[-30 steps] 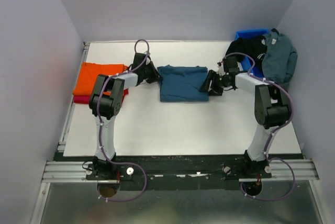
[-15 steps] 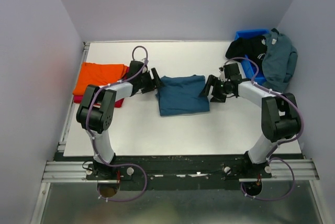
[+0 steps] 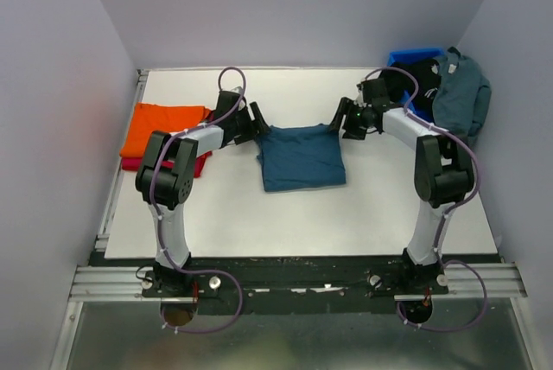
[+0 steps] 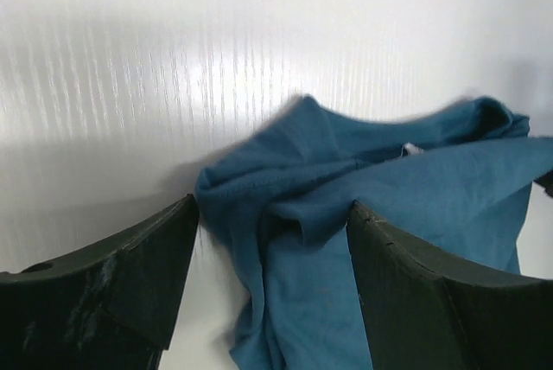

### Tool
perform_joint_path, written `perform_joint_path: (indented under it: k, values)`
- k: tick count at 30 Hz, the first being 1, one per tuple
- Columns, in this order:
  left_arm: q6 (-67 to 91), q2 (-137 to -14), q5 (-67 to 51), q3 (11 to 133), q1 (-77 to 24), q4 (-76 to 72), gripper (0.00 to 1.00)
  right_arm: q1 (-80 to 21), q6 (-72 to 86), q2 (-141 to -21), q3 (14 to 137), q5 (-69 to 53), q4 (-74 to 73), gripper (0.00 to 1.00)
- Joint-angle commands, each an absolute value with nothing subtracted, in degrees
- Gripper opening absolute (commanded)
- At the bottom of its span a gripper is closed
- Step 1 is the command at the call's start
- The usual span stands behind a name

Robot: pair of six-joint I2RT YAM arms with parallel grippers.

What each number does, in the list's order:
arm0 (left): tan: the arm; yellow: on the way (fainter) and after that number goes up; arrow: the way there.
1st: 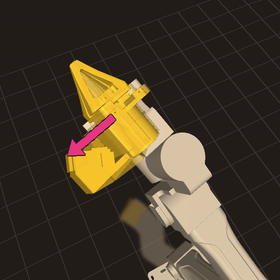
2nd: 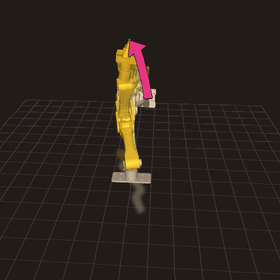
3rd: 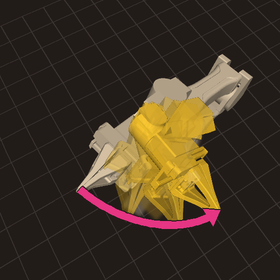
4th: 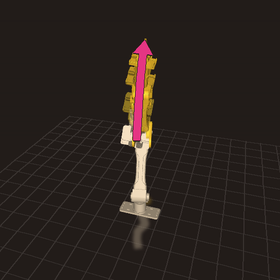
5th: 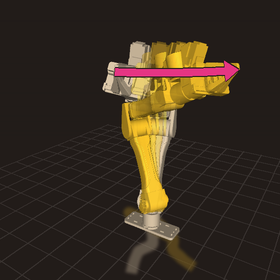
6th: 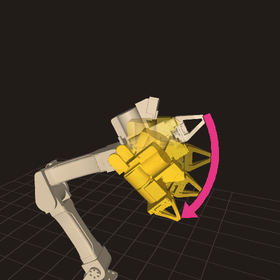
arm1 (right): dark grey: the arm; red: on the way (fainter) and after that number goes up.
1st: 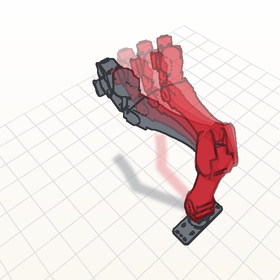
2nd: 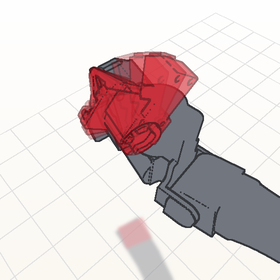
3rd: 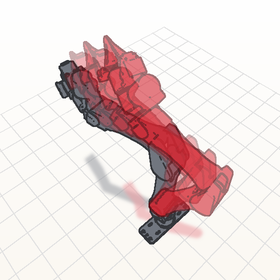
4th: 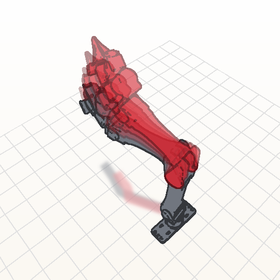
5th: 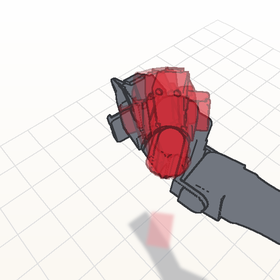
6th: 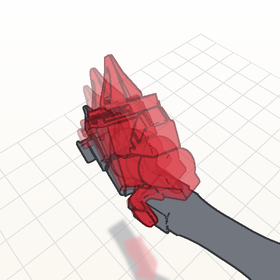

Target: Fold and stack the t-shirts

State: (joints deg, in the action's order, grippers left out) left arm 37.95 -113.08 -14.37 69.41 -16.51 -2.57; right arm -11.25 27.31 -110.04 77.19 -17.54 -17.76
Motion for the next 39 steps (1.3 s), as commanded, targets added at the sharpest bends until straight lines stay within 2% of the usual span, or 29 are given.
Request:
perform_joint_path:
  k: [1, 6, 11, 14, 17, 20, 22, 25, 32, 39]
  values:
    - [38.4, -117.4, -13.4, 73.2, -16.5, -1.6, 0.81, -11.0, 25.7, -115.9, 83.7, -14.0, -22.9, 0.69]
    - [38.7, -119.3, -13.8, 74.9, -16.4, -2.5, 0.77, -11.0, 26.0, -119.7, 86.9, -13.3, -22.9, 0.61]
    - [39.9, -122.3, -15.5, 76.5, -16.4, -2.3, 0.54, -10.9, 26.9, -124.2, 90.7, -12.7, -24.1, 0.50]
    - [40.3, -122.4, -15.6, 75.9, -16.5, -3.2, 0.54, -10.7, 27.3, -125.1, 91.2, -12.4, -24.3, 0.42]
    - [39.9, -122.2, -15.6, 76.5, -16.4, -3.0, 0.56, -10.7, 27.0, -125.5, 91.6, -12.2, -24.5, 0.40]
    - [39.3, -121.3, -15.1, 76.1, -16.4, -2.4, 0.60, -10.7, 27.0, -124.0, 90.5, -12.6, -24.3, 0.41]
    - [39.0, -119.9, -14.5, 75.6, -16.3, -1.8, 0.69, -10.7, 27.1, -122.6, 89.6, -12.3, -23.8, 0.55]
    - [39.0, -116.9, -13.8, 73.2, -16.2, -2.5, 0.78, -10.4, 26.8, -120.8, 89.0, -11.6, -23.6, 0.63]
    - [40.3, -113.6, -12.6, 68.4, -15.7, -3.9, 0.77, -8.5, 26.6, -121.5, 89.1, -15.7, -22.4, 0.60]
    - [42.5, -117.2, -15.3, 68.1, -15.8, -7.1, 0.73, -8.5, 27.6, -125.6, 90.2, -18.6, -22.4, 0.59]
